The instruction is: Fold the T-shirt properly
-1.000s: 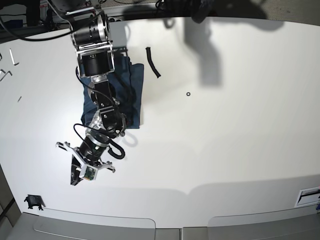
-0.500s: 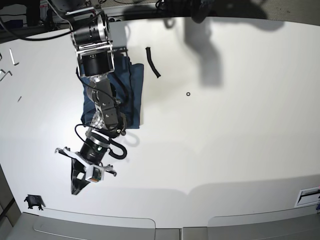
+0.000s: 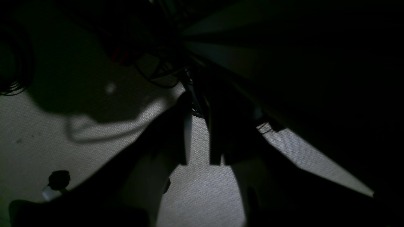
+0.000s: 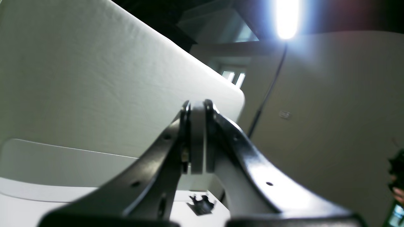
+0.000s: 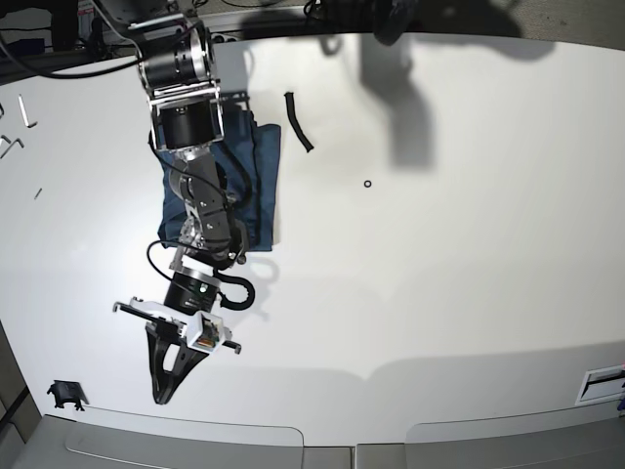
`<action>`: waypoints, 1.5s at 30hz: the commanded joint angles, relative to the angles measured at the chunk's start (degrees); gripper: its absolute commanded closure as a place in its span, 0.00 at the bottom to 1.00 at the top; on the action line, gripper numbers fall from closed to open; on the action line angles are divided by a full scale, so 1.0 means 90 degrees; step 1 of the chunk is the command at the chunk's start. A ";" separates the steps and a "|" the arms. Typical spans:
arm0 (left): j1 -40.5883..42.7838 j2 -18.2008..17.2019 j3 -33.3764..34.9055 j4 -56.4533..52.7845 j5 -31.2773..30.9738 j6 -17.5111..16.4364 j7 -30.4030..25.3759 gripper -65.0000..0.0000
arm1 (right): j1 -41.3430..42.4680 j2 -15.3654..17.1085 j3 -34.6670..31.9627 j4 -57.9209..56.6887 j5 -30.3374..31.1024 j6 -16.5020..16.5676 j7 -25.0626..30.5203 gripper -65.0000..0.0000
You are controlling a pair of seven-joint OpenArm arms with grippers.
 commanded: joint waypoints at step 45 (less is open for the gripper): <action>0.0073 0.0051 0.0010 0.0029 0.0012 -0.0068 -0.0058 0.88 | 0.0199 0.0019 0.0000 0.0109 0.3934 0.8589 -0.0964 1.00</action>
